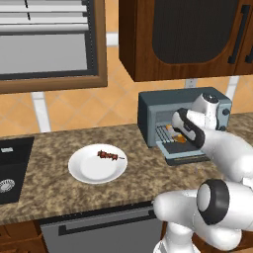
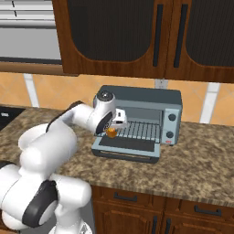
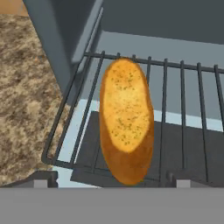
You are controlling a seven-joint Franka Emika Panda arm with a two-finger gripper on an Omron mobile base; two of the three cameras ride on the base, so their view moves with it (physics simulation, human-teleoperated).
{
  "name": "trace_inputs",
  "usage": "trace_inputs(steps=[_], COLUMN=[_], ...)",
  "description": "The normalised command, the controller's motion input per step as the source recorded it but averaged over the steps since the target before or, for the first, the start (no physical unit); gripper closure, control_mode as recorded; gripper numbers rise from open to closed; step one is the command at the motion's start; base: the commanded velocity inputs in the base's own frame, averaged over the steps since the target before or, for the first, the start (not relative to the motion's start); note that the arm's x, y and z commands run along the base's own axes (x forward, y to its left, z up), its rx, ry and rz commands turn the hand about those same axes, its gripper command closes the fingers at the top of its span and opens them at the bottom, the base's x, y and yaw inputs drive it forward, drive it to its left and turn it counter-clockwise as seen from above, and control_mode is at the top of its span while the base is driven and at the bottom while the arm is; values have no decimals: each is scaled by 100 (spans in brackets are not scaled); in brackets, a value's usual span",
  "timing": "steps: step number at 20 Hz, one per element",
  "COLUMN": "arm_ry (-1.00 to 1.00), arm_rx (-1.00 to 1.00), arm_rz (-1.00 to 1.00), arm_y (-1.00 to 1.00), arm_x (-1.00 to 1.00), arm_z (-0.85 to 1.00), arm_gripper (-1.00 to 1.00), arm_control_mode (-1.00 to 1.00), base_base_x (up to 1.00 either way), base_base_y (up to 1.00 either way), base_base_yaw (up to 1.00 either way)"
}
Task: Pick up the kebab skewer and baguette bread, and place them inside the toaster oven. Close the toaster oven door and start by setting the timer.
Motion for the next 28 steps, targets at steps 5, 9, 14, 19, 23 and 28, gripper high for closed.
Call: trace_inputs(steps=[5, 9, 14, 19, 23, 28], arm_ry=[2, 11, 6, 10, 16, 24], arm_rx=[-3, -9, -9, -8, -9, -14], arm_rz=[0, 18, 27, 28, 25, 15], arm_y=[96, 100, 100, 100, 93, 29], arm_x=[-86, -33, 11, 59, 91, 99], arm_z=[15, 1, 0, 0, -2, -11], arm_gripper=[-100, -100, -100, -100, -100, -100], arm_control_mode=[-100, -100, -100, -100, -100, -100], base_base_x=[0, 0, 0, 0, 0, 0], base_base_y=[0, 0, 0, 0, 0, 0], base_base_yaw=[0, 0, 0, 0, 0, 0])
